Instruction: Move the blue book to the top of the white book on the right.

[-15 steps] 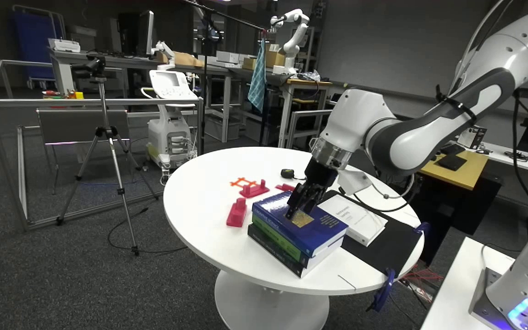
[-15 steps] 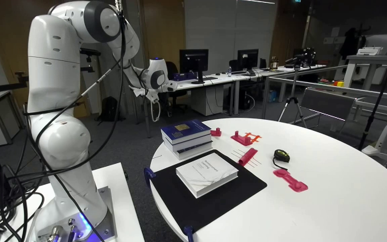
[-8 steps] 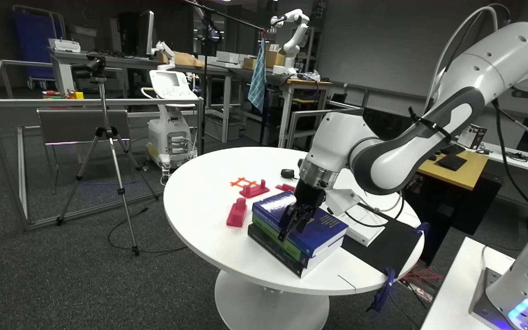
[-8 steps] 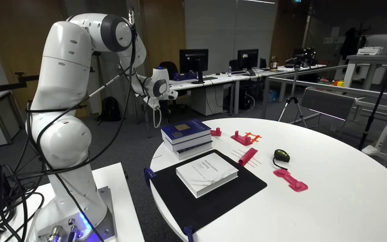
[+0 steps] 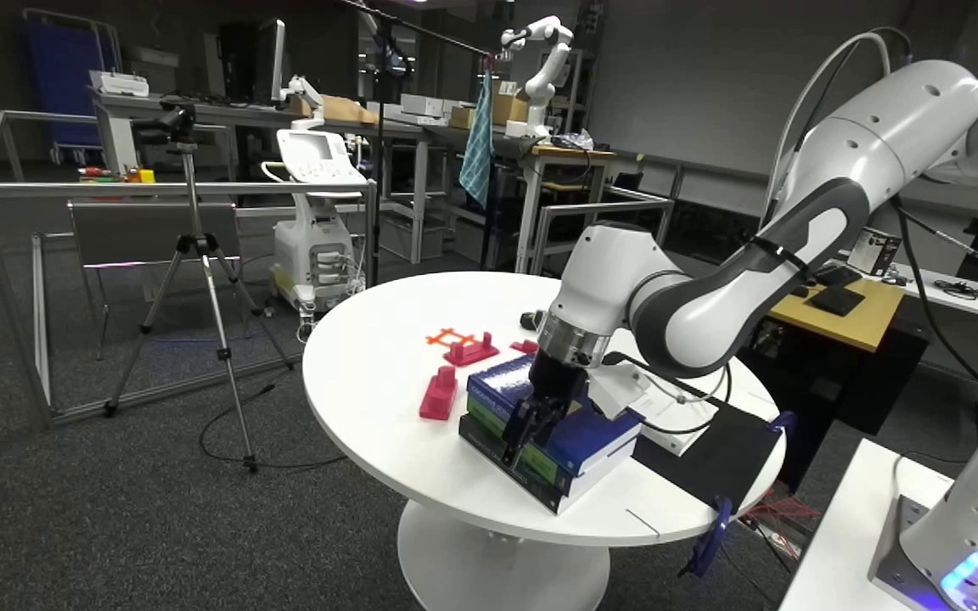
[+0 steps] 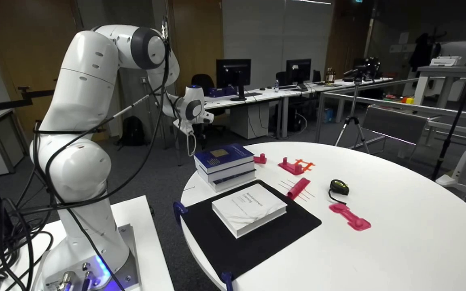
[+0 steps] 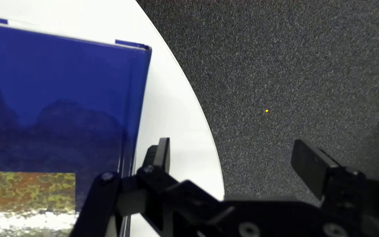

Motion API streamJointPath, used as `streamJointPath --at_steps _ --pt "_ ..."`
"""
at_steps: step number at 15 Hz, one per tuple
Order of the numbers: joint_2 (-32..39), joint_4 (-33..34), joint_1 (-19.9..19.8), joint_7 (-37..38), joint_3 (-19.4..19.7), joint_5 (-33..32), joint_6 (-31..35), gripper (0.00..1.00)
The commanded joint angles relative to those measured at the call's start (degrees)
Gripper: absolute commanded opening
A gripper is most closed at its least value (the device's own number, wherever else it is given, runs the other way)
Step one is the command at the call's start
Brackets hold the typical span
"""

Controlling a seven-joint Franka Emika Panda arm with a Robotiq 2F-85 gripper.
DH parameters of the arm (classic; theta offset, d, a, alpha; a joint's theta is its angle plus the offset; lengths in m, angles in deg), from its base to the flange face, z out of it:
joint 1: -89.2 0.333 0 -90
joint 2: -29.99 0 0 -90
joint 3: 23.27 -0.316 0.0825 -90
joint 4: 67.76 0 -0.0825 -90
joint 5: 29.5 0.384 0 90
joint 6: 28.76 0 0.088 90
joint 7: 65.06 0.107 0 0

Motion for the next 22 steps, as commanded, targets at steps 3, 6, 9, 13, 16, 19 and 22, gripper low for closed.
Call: streamJointPath --at_steps 3,6,9,13,16,19,22 --pt "0.22 1.23 1.69 -2.81 2.91 0.14 2.99 1.00" --pt "0.51 2.14 1.75 -2.31 3.82 0.51 2.92 1.00" --pt "0.79 2.99 1.69 -2.05 4.44 0.66 2.33 1.00" --pt "1.63 3.44 1.90 -1.80 4.79 0.84 2.03 1.00" --pt "2.09 3.60 2.03 -1.41 4.35 1.74 1.72 1.00" --pt "2.51 4.02 2.15 -1.35 4.08 2.74 0.97 1.00" --pt "2.47 3.95 3.13 -0.14 5.27 2.26 1.65 1.00"
